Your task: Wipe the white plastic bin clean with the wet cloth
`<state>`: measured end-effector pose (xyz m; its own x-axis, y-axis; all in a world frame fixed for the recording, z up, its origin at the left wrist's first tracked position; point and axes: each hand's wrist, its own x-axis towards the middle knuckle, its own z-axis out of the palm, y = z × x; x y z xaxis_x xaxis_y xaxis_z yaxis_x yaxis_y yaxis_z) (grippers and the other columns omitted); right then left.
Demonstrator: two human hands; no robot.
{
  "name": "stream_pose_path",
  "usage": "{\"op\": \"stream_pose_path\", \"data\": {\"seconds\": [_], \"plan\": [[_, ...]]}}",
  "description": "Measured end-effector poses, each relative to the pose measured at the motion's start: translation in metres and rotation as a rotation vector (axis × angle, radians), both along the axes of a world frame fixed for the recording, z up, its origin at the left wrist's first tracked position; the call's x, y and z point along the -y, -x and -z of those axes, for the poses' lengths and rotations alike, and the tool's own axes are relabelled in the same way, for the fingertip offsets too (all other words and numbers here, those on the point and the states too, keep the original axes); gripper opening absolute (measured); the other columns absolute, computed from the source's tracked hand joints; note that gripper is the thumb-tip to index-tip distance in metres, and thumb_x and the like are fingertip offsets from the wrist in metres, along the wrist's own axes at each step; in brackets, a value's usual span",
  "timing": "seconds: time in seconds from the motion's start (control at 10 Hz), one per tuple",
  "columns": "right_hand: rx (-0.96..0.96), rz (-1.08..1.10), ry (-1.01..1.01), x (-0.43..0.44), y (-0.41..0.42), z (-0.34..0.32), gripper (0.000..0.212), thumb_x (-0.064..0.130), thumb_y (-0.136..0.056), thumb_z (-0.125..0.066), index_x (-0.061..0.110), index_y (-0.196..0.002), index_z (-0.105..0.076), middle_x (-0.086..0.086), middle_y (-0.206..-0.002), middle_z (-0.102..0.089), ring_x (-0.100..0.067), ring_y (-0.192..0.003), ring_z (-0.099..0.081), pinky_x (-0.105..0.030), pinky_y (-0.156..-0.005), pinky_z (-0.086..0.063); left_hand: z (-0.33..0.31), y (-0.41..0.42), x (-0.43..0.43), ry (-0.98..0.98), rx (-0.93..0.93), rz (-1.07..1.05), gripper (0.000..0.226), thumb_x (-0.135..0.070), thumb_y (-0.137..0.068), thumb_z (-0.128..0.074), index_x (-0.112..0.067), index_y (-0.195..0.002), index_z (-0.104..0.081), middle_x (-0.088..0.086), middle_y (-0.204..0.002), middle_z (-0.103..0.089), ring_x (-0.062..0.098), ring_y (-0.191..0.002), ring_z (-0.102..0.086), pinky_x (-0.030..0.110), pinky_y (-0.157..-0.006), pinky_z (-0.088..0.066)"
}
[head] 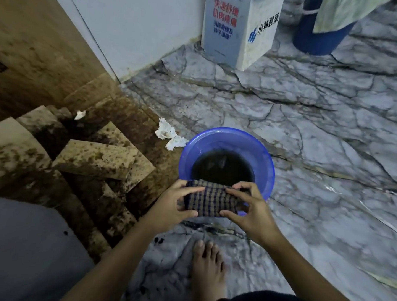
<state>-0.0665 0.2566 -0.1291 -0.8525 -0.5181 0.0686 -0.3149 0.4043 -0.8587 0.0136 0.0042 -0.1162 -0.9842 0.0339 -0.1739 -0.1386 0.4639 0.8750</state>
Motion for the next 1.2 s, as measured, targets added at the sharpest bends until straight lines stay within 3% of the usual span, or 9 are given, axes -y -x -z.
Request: {"op": "stream_pose_path", "data": {"seconds": [0.2,0.4,0.5,0.6,0.7,0.9,1.0,1.1,1.2], "plan": [[0.006,0.016,-0.069,-0.004,0.002,0.023,0.059,0.031,-0.064,-0.094,0.016,-0.117,-0.074,0.005,-0.118,-0.050,-0.005,-0.113,-0.057,-0.034,-0.090,-0.058,0.030,0.005,-0.001,-0.047,0.042,-0.022,0.064,-0.010,-0.076,-0.082,-0.049,-0.124,-0.065,-0.009,-0.125,-0.046,0.015,-0.118,-0.060,0.035,-0.099,-0.055],[-0.030,-0.085,-0.184,0.000,0.007,0.023,0.058,0.038,-0.064,-0.092,0.015,-0.115,-0.076,0.004,-0.116,-0.050,0.000,-0.110,-0.052,-0.009,-0.093,-0.044,0.044,0.006,-0.001,0.054,-0.008,-0.089,0.053,-0.010,-0.076,-0.086,-0.038,-0.118,-0.070,0.000,-0.122,-0.037,0.018,-0.119,-0.053,0.028,-0.097,-0.054],[-0.060,-0.138,-0.252,0.003,0.008,0.024,0.055,0.046,-0.066,-0.090,0.017,-0.110,-0.077,0.004,-0.117,-0.049,-0.005,-0.110,-0.048,-0.018,-0.096,-0.043,0.049,0.004,0.000,0.259,-0.136,-0.135,0.050,-0.023,-0.070,-0.090,-0.038,-0.115,-0.073,-0.001,-0.115,-0.034,0.021,-0.114,-0.044,0.029,-0.101,-0.043],[-0.120,-0.144,-0.328,0.004,0.009,0.024,0.056,0.061,-0.067,-0.080,0.023,-0.108,-0.077,0.008,-0.117,-0.052,-0.009,-0.109,-0.045,-0.032,-0.089,-0.042,0.050,0.003,-0.001,0.314,-0.159,-0.152,0.051,-0.026,-0.069,-0.090,-0.040,-0.115,-0.073,-0.001,-0.113,-0.034,0.022,-0.111,-0.041,0.031,-0.101,-0.039],[-0.119,-0.137,-0.387,0.005,0.009,0.022,0.061,0.075,-0.069,-0.064,0.030,-0.109,-0.075,0.015,-0.112,-0.054,-0.007,-0.106,-0.042,-0.035,-0.080,-0.034,0.047,0.000,-0.003,0.302,-0.123,-0.167,0.051,-0.028,-0.071,-0.087,-0.041,-0.118,-0.072,-0.002,-0.117,-0.033,0.020,-0.116,-0.037,0.031,-0.104,-0.037],[-0.107,-0.132,-0.347,0.002,0.005,0.012,0.054,0.070,-0.073,-0.067,0.036,-0.114,-0.071,0.019,-0.112,-0.053,-0.008,-0.109,-0.044,-0.034,-0.084,-0.033,0.030,-0.012,0.002,0.190,-0.097,-0.192,0.047,-0.038,-0.075,-0.082,-0.045,-0.120,-0.069,-0.009,-0.128,-0.038,0.020,-0.124,-0.041,0.030,-0.104,-0.039],[-0.130,-0.128,-0.311,0.010,0.004,0.002,0.048,0.067,-0.076,-0.067,0.038,-0.114,-0.069,0.021,-0.112,-0.053,-0.005,-0.110,-0.044,-0.034,-0.085,-0.032,0.015,-0.017,0.014,0.132,-0.079,-0.229,0.046,-0.036,-0.078,-0.082,-0.046,-0.120,-0.067,-0.013,-0.130,-0.042,0.011,-0.125,-0.046,0.026,-0.100,-0.044],[-0.181,-0.090,-0.246,0.017,0.004,-0.029,0.038,0.061,-0.080,-0.065,0.039,-0.111,-0.070,0.021,-0.110,-0.053,-0.005,-0.109,-0.046,-0.041,-0.089,-0.039,-0.023,-0.036,0.029,0.082,-0.075,-0.280,0.044,-0.026,-0.083,-0.081,-0.038,-0.123,-0.068,-0.015,-0.130,-0.047,-0.004,-0.121,-0.050,0.013,-0.094,-0.043],[-0.261,-0.068,-0.163,0.018,0.004,-0.055,0.028,0.056,-0.084,-0.067,0.040,-0.107,-0.071,0.020,-0.110,-0.056,-0.009,-0.109,-0.052,-0.047,-0.089,-0.045,-0.048,-0.058,0.039,0.091,-0.039,-0.325,0.039,-0.030,-0.087,-0.077,-0.038,-0.124,-0.067,-0.019,-0.129,-0.048,-0.011,-0.118,-0.048,0.005,-0.090,-0.040]]}}
